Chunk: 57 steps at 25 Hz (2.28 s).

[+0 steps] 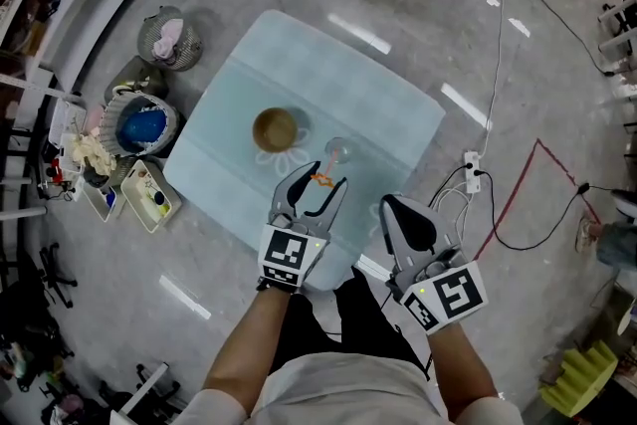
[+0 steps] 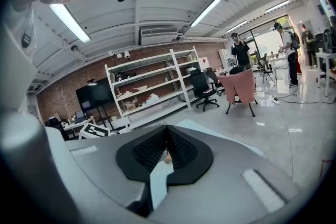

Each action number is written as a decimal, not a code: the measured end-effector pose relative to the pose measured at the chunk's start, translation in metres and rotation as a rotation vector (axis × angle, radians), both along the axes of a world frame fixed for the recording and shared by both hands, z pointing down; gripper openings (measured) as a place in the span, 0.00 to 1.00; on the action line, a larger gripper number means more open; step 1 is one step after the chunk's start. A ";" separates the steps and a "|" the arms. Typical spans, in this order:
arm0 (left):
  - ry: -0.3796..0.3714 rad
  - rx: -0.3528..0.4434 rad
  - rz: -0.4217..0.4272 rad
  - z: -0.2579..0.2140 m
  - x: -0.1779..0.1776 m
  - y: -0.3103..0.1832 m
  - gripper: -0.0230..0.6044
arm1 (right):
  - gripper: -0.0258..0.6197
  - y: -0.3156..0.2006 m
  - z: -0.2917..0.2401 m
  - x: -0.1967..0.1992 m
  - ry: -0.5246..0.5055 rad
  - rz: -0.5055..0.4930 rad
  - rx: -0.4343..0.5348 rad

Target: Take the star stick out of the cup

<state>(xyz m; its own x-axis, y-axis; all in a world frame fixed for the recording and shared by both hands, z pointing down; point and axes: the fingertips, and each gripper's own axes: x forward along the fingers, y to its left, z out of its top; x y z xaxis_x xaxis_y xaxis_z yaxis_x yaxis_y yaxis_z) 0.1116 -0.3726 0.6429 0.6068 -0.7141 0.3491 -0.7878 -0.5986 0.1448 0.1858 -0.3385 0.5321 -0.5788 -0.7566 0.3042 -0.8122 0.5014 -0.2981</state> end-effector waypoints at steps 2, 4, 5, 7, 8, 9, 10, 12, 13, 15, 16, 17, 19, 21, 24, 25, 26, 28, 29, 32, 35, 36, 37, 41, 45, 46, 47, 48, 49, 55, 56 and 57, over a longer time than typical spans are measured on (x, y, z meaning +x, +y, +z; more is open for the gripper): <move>0.008 0.006 0.000 -0.008 -0.003 0.001 0.37 | 0.06 0.002 -0.005 -0.001 -0.002 0.004 0.009; 0.015 0.017 0.004 -0.018 -0.004 0.002 0.37 | 0.06 0.003 -0.011 -0.002 -0.003 0.008 0.019; 0.017 0.021 0.004 -0.021 -0.006 0.003 0.37 | 0.06 0.003 -0.014 -0.002 -0.003 0.011 0.024; 0.020 0.027 0.001 -0.028 -0.011 0.005 0.37 | 0.06 0.005 -0.019 -0.004 -0.004 0.017 0.033; 0.024 0.031 0.000 -0.032 -0.013 0.007 0.37 | 0.06 0.006 -0.022 -0.004 -0.005 0.021 0.037; 0.028 0.035 0.001 -0.036 -0.014 0.009 0.37 | 0.06 0.008 -0.025 -0.005 -0.007 0.025 0.042; 0.032 0.040 0.003 -0.041 -0.015 0.011 0.37 | 0.06 0.009 -0.027 -0.005 -0.008 0.029 0.046; 0.040 0.056 0.010 -0.054 -0.016 0.013 0.37 | 0.06 0.012 -0.033 -0.005 -0.010 0.036 0.057; 0.045 0.066 0.015 -0.062 -0.015 0.014 0.37 | 0.06 0.013 -0.036 -0.004 -0.011 0.039 0.063; 0.055 0.083 0.023 -0.077 -0.016 0.018 0.37 | 0.06 0.017 -0.043 -0.004 -0.013 0.045 0.077; 0.058 0.088 0.024 -0.082 -0.017 0.020 0.37 | 0.06 0.019 -0.046 -0.005 -0.014 0.048 0.084; 0.062 0.094 0.025 -0.088 -0.018 0.023 0.37 | 0.06 0.022 -0.050 -0.005 -0.016 0.051 0.090; 0.072 0.105 0.030 -0.101 -0.021 0.029 0.37 | 0.06 0.026 -0.056 -0.006 -0.018 0.056 0.103; 0.078 0.116 0.032 -0.112 -0.026 0.034 0.37 | 0.06 0.030 -0.063 -0.009 -0.020 0.061 0.117; 0.085 0.133 0.040 -0.129 -0.031 0.043 0.37 | 0.06 0.037 -0.072 -0.012 -0.024 0.067 0.134; 0.087 0.139 0.045 -0.134 -0.033 0.046 0.37 | 0.06 0.039 -0.075 -0.013 -0.026 0.068 0.140; 0.087 0.144 0.049 -0.139 -0.035 0.049 0.37 | 0.06 0.042 -0.078 -0.016 -0.028 0.068 0.146; 0.089 0.151 0.053 -0.149 -0.040 0.055 0.37 | 0.06 0.046 -0.084 -0.022 -0.029 0.066 0.157; 0.090 0.154 0.054 -0.153 -0.043 0.058 0.37 | 0.06 0.048 -0.087 -0.025 -0.029 0.066 0.162; 0.091 0.158 0.061 -0.163 -0.049 0.069 0.37 | 0.06 0.056 -0.095 -0.031 -0.031 0.065 0.173; 0.089 0.156 0.065 -0.166 -0.059 0.083 0.37 | 0.06 0.067 -0.098 -0.038 -0.033 0.070 0.182; 0.089 0.154 0.067 -0.167 -0.062 0.088 0.37 | 0.06 0.070 -0.099 -0.040 -0.032 0.072 0.184; 0.088 0.153 0.068 -0.167 -0.066 0.092 0.37 | 0.06 0.073 -0.100 -0.043 -0.030 0.074 0.186; 0.087 0.159 0.074 -0.172 -0.081 0.108 0.37 | 0.06 0.085 -0.102 -0.054 -0.022 0.084 0.197; 0.088 0.164 0.073 -0.184 -0.097 0.123 0.37 | 0.06 0.098 -0.111 -0.066 -0.013 0.097 0.215; 0.091 0.167 0.076 -0.188 -0.100 0.127 0.37 | 0.06 0.101 -0.115 -0.069 -0.009 0.098 0.220; 0.096 0.173 0.083 -0.192 -0.102 0.132 0.37 | 0.06 0.104 -0.118 -0.072 -0.007 0.100 0.224; 0.101 0.178 0.091 -0.196 -0.104 0.136 0.37 | 0.06 0.108 -0.120 -0.075 -0.006 0.102 0.226; 0.104 0.180 0.095 -0.198 -0.107 0.141 0.37 | 0.06 0.112 -0.121 -0.078 -0.005 0.103 0.228; 0.110 0.186 0.106 -0.211 -0.126 0.167 0.37 | 0.06 0.135 -0.135 -0.100 0.015 0.100 0.253; 0.112 0.187 0.107 -0.212 -0.129 0.170 0.37 | 0.06 0.138 -0.136 -0.103 0.015 0.101 0.255; 0.113 0.185 0.105 -0.213 -0.133 0.174 0.37 | 0.06 0.142 -0.137 -0.106 0.015 0.102 0.257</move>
